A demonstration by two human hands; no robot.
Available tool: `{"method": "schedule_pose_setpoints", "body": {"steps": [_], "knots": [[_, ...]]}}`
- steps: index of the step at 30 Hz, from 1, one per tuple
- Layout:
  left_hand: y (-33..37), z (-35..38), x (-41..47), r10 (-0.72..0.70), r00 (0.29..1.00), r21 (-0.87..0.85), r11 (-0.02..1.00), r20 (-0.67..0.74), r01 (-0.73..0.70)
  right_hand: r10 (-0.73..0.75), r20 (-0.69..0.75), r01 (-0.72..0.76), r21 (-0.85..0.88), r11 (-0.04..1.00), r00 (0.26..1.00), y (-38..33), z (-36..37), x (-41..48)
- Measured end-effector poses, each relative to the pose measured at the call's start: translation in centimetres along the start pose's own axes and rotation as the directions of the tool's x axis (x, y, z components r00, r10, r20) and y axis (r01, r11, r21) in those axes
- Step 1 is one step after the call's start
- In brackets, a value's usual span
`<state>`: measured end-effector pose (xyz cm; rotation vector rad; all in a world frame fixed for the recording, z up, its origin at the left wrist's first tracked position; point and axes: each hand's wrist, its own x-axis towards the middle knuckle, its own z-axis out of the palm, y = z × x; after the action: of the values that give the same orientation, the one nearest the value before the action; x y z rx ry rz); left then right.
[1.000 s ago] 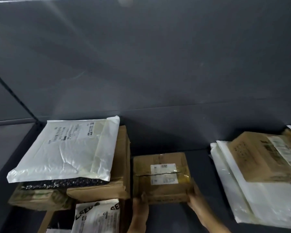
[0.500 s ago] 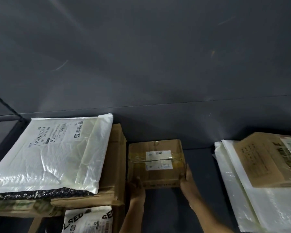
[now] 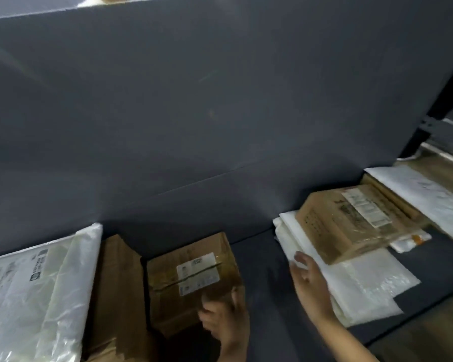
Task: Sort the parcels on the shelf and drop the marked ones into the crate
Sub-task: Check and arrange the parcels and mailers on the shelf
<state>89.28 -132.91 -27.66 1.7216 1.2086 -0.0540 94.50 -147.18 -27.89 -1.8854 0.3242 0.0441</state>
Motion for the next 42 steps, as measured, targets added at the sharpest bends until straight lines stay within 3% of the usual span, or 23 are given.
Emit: {"method": "schedule_pose_setpoints", "body": {"steps": [2, 5, 8, 13, 16, 22, 26, 30, 33, 38, 40, 42], "knots": [[3.8, 2.6, -1.9, 0.195, 0.963, 0.062, 0.976, 0.185, -0.21, 0.025, -0.208, 0.016, 0.194, 0.981, 0.978, -0.9, -4.8, 1.4], [8.3, 7.5, -2.6, 0.438, 0.795, -0.043, 0.884, 0.419, -0.465, 0.252, -0.379, -0.04, 0.488, 0.872, 0.89, -1.2, -10.9, 3.9], [12.8, 11.2, -4.9, 0.502, 0.66, -0.131, 0.839, 0.558, -0.527, 0.491, -0.185, -0.243, 0.692, 0.68, 0.851, -0.2, -13.7, 6.2], [13.2, 17.1, -7.6, 0.423, 0.517, -0.112, 0.842, 0.744, -0.528, 0.557, 0.173, -0.449, 0.796, 0.407, 0.812, 0.9, -12.7, 8.2], [10.8, 17.6, -8.2, 0.385, 0.506, -0.127, 0.873, 0.772, -0.47, 0.525, 0.251, -0.486, 0.789, 0.375, 0.813, 1.8, -11.2, 9.1], [9.7, 16.9, -6.4, 0.365, 0.454, -0.106, 0.86, 0.813, -0.5, 0.403, 0.331, -0.446, 0.864, 0.234, 0.853, 3.2, -9.1, 9.9], [9.6, 16.3, -6.9, 0.33, 0.459, -0.046, 0.849, 0.825, -0.526, 0.326, 0.37, -0.436, 0.886, 0.156, 0.87, 3.2, -8.5, 9.8], [8.8, 16.3, -7.1, 0.336, 0.44, -0.031, 0.822, 0.833, -0.569, 0.271, 0.293, -0.351, 0.915, 0.198, 0.917, 3.3, -8.1, 10.2], [8.1, 15.9, -6.5, 0.367, 0.462, -0.036, 0.812, 0.807, -0.582, 0.302, 0.277, -0.35, 0.91, 0.222, 0.912, 2.9, -7.7, 10.6], [7.7, 14.8, -4.3, 0.289, 0.591, 0.032, 0.881, 0.753, -0.472, 0.319, 0.318, -0.382, 0.909, 0.164, 0.893, 1.3, -7.1, 10.2], [8.3, 13.8, -3.7, 0.309, 0.628, -0.027, 0.909, 0.714, -0.416, 0.356, 0.317, -0.383, 0.914, 0.133, 0.879, 0.9, -6.8, 8.9], [9.6, 12.2, -3.7, 0.37, 0.656, -0.154, 0.919, 0.658, -0.364, 0.292, 0.316, -0.368, 0.919, 0.144, 0.903, 1.5, -6.1, 6.9]]}}
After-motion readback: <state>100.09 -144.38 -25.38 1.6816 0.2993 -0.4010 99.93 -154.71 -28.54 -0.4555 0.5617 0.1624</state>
